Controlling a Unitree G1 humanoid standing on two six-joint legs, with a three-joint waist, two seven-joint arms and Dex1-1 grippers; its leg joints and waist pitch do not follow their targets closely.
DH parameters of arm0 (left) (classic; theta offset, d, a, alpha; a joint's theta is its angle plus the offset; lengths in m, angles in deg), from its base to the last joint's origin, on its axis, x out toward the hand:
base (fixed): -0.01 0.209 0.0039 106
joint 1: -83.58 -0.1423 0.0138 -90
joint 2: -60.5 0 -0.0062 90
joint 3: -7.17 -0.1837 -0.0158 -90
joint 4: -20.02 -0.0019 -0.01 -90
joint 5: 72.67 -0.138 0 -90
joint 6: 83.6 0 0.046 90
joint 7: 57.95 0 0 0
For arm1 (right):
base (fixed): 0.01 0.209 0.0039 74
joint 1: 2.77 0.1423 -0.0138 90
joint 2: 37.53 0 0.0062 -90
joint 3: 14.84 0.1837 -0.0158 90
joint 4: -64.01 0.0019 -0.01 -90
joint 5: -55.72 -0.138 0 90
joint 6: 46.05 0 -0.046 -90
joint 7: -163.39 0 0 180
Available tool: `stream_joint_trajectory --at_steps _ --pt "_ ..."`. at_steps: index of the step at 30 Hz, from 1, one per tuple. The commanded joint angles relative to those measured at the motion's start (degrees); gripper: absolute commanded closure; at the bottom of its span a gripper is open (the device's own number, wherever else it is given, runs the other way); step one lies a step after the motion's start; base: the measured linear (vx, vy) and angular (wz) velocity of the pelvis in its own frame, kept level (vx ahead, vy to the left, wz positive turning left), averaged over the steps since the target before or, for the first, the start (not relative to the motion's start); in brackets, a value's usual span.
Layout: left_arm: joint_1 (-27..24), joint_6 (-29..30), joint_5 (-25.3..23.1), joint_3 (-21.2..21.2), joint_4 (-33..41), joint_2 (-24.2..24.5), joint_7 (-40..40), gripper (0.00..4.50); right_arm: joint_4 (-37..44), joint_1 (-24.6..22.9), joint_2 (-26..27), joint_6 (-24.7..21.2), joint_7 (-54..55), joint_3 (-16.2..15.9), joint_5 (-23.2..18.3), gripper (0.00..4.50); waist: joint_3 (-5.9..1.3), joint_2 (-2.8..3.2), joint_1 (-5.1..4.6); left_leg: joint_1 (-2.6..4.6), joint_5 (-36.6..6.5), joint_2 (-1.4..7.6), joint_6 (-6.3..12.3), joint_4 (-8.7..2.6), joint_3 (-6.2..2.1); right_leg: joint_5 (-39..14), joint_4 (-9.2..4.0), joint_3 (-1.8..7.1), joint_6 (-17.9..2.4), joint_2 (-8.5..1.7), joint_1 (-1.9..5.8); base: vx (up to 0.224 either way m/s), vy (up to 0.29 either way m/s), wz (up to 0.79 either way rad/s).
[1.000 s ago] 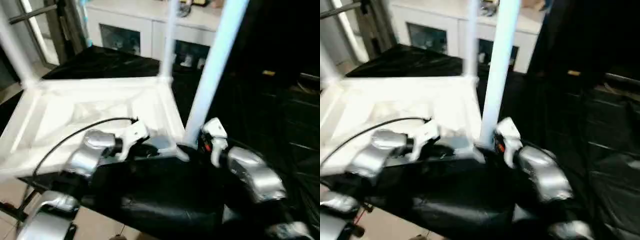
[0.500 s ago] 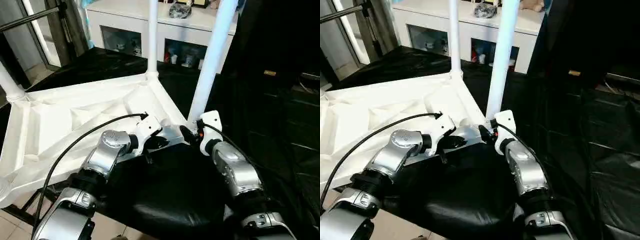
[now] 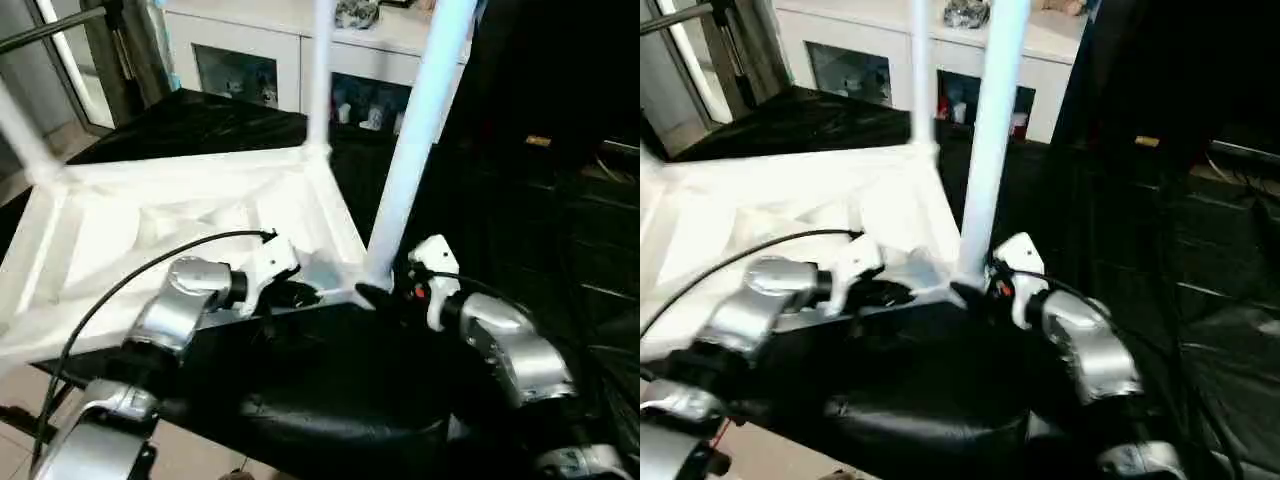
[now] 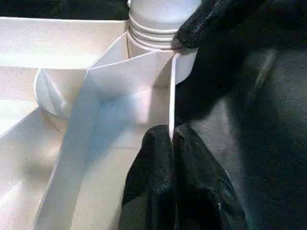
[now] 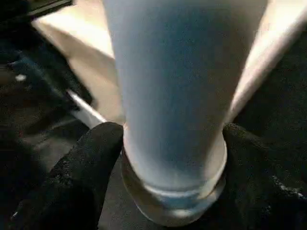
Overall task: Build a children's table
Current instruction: Rotate leg to tighten
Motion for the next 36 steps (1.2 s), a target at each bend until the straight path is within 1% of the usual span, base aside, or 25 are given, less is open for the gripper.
stream_joint_trajectory --at_steps 1,3,4,7,8,9,14,17,19,20,21,22,23,24,25,26,27,28,29,30,32,33,34,35,36 --pt "0.8 -1.3 2.6 -1.3 2.6 -1.9 -0.3 4.5 3.8 -0.8 1.5 -0.1 -7.9 -6.9 -3.1 1.1 -2.86 -0.21 0.38 0.24 -10.7 2.09 3.1 -3.38 -0.23 -5.3 -3.76 2.14 -12.7 -3.68 2.94 0.0 0.0 0.0" --pt "0.5 -1.3 2.8 -1.5 3.1 -1.2 -1.6 4.5 4.5 -1.1 0.4 -0.9 -9.6 -7.0 -3.6 1.39 -2.86 -0.21 0.6 0.34 -11.5 2.21 2.77 -3.42 -0.24 -7.0 -3.84 2.19 -12.5 -3.78 2.95 0.0 0.0 0.0" --pt "0.3 -1.3 3.2 -1.6 3.3 -0.8 -2.6 4.5 5.2 -1.4 -0.3 -1.1 -10.6 -7.3 -4.1 1.39 -2.85 -0.19 0.75 0.34 -11.4 2.25 2.66 -3.43 -0.24 -7.0 -3.84 2.23 -12.4 -3.75 2.86 0.0 0.0 0.0" --pt "0.0 -1.3 3.6 -1.5 3.8 -0.5 -4.1 4.5 6.5 -2.0 -1.4 -1.8 -12.2 -7.8 -4.8 1.42 -2.95 -0.27 1.12 0.33 -10.4 2.18 2.78 -3.3 -0.2 -5.6 -3.65 2.21 -12.3 -3.7 2.97 0.0 0.0 0.0" --pt "-0.1 -1.2 3.6 -1.4 3.9 -0.4 -4.3 4.5 6.9 -2.2 -1.5 -2.1 -12.5 -7.9 -4.8 1.69 -2.93 -0.21 1.28 0.37 -10.3 2.17 2.89 -3.26 -0.15 -5.6 -3.67 2.19 -12.4 -3.67 2.84 0.0 0.0 0.0" --pt "-0.2 -1.2 3.6 -1.4 3.9 -0.4 -4.4 4.5 7.0 -2.3 -1.5 -2.4 -12.7 -8.0 -4.8 1.74 -2.94 -0.22 1.4 0.39 -10.2 2.18 2.86 -3.26 -0.15 -5.7 -3.67 2.19 -12.4 -3.69 2.84 0.0 0.0 0.0" --pt "-0.2 -1.2 3.7 -1.6 3.9 -0.3 -4.1 4.5 7.9 -2.8 -1.0 -3.4 -13.0 -7.9 -5.2 1.83 -2.99 -0.32 1.55 0.33 -9.9 2.13 2.44 -3.26 -0.21 -5.6 -3.56 2.16 -12.2 -3.68 2.9 0.0 0.0 0.0" --pt "0.2 -0.9 2.8 -1.2 3.0 -1.1 -1.6 4.5 7.9 -3.3 -0.1 -4.3 -11.0 -7.6 -5.2 1.83 -3.07 -0.3 1.57 0.3 -9.2 2.08 2.56 -3.16 -0.21 -4.4 -3.44 2.13 -12.4 -3.65 2.97 0.0 0.0 0.0" --pt "0.6 -0.6 2.1 -0.9 2.3 -1.7 0.4 4.5 7.4 -3.4 0.9 -4.7 -8.8 -7.2 -4.5 1.83 -2.98 -0.28 1.56 0.28 -9.8 2.08 2.41 -3.24 -0.23 -5.4 -3.58 2.12 -12.2 -3.72 2.94 0.0 0.0 0.0" --pt "1.2 -0.2 1.8 -0.4 1.6 -2.7 2.7 4.5 5.8 -3.2 2.5 -4.6 -4.9 -6.7 -2.8 1.83 -2.93 -0.35 1.51 0.32 -10.3 2.07 2.14 -3.31 -0.25 -6.6 -3.7 2.13 -11.9 -3.76 2.88 0.0 0.0 0.0" --pt "1.9 0.0 1.4 0.1 0.7 -3.7 5.0 4.5 4.0 -2.8 4.2 -4.6 -0.5 -6.1 -1.1 1.83 -2.74 -0.28 1.37 0.31 -10.8 2.09 1.69 -3.47 -0.26 -7.7 -3.86 2.19 -11.7 -3.73 2.65 0.0 0.0 0.0" --pt "2.3 0.2 1.1 0.3 0.2 -4.3 6.5 4.5 2.8 -2.5 5.3 -4.5 2.3 -5.7 0.1 1.83 -2.54 -0.39 1.17 0.34 -13.1 1.88 0.56 -3.76 -0.44 -12.5 -4.34 2.15 -10.7 -3.91 2.73 0.0 0.0 0.0" --pt "2.9 0.5 0.7 0.6 -0.6 -5.4 8.7 4.5 0.7 -1.9 7.1 -4.7 7.0 -5.0 1.6 1.83 -2.54 -0.36 1.15 0.47 -14.0 1.9 0.0 -3.86 -0.49 -14.9 -4.51 2.18 -10.0 -3.99 2.68 0.0 0.0 0.0" --pt "3.3 0.7 0.4 0.6 -1.1 -6.0 9.9 4.5 -0.5 -1.5 8.1 -4.9 9.7 -4.6 2.5 1.84 -2.55 -0.3 0.95 0.64 -15.1 1.93 -0.83 -4.03 -0.59 -18.0 -4.79 2.27 -9.0 -4.1 2.5 0.0 0.0 0.0" --pt "3.6 0.9 0.0 0.6 -1.5 -6.6 11.2 4.5 -1.7 -1.2 9.1 -5.1 12.3 -4.0 3.1 1.84 -2.44 -0.33 0.8 0.73 -16.2 1.98 -1.36 -4.18 -0.7 -19.9 -5.01 2.32 -8.3 -4.07 2.36 0.0 0.0 0.0" --pt "3.6 0.9 0.0 0.6 -1.5 -6.6 11.2 4.5 -1.7 -1.2 9.1 -5.1 12.3 -4.0 3.1 1.84 -2.51 -0.27 0.77 0.93 -16.6 2.0 -1.52 -4.2 -0.71 -20.2 -5.08 2.33 -8.1 -4.09 2.23 0.0 0.0 0.0" --pt "4.6 1.7 -0.5 0.6 -2.3 -8.6 14.2 4.5 -4.2 -0.1 11.9 -6.0 18.1 -2.2 3.4 1.84 -2.47 -0.37 0.63 0.89 -17.1 1.92 -1.46 -4.19 -0.7 -20.9 -5.23 2.42 -7.7 -4.04 2.21 0.0 0.0 0.0" --pt "5.0 2.1 -0.8 0.6 -2.7 -9.6 15.7 4.5 -5.4 0.5 13.3 -6.4 21.0 -1.3 3.6 1.84 -2.49 -0.21 0.53 1.01 -17.1 1.95 -1.63 -4.22 -0.66 -20.6 -5.26 2.53 -7.7 -4.03 1.99 0.0 0.0 0.0" --pt "5.3 2.3 -0.9 0.6 -3.0 -10.2 16.5 4.5 -6.1 0.9 14.2 -6.6 22.8 -0.8 3.6 1.84 -2.51 -0.25 0.42 0.96 -17.1 1.95 -1.74 -4.24 -0.73 -20.4 -5.16 2.49 -7.8 -4.04 2.02 0.0 0.0 0.0" --pt "5.6 2.6 -0.9 0.8 -3.3 -11.0 17.4 4.5 -6.9 1.3 15.1 -6.5 24.9 -0.3 4.1 1.84 -2.63 -0.23 0.33 0.77 -16.0 1.88 -1.69 -4.2 -0.73 -18.7 -5.09 2.46 -7.8 -3.99 2.26 0.0 0.0 0.0" --pt "5.9 2.6 -1.3 0.6 -3.7 -12.4 18.9 4.5 -8.7 2.3 16.5 -6.2 28.4 0.4 5.0 1.84 -2.64 0.07 0.27 0.78 -15.9 1.9 -1.65 -4.19 -0.74 -17.3 -4.96 2.48 -8.1 -3.94 2.21 0.0 0.0 0.0" --pt "6.0 2.6 -1.4 0.6 -3.9 -13.1 19.7 4.5 -9.7 2.9 17.2 -5.9 29.7 0.7 5.4 1.84 -2.61 -0.08 0.09 0.64 -15.9 1.78 -1.59 -4.19 -0.67 -16.8 -4.94 2.46 -8.2 -3.84 2.26 0.0 0.0 0.0" --pt "5.9 2.7 -1.4 0.1 -3.7 -13.9 19.6 4.5 -11.1 3.8 17.7 -3.9 30.3 0.2 6.4 1.84 -2.69 -0.14 0.18 0.74 -15.8 1.74 -1.48 -4.13 -0.66 -17.0 -4.97 2.43 -8.1 -3.86 2.27 0.0 0.0 0.0" --pt "5.8 2.6 -1.5 -0.1 -3.6 -14.1 19.6 4.5 -11.0 3.8 17.6 -2.9 28.6 -0.5 6.3 1.84 -2.73 -0.12 0.16 0.71 -15.6 1.74 -1.35 -4.08 -0.63 -16.5 -4.93 2.47 -8.1 -3.91 2.3 0.0 0.0 0.0" --pt "5.7 2.4 -1.6 -0.1 -3.6 -14.1 19.6 4.5 -10.8 3.7 17.5 -2.4 27.4 -1.0 6.2 1.49 -2.83 0.03 0.27 0.65 -14.7 1.79 -0.87 -3.98 -0.6 -14.7 -4.81 2.52 -8.3 -3.92 2.4 0.0 0.0 0.0"
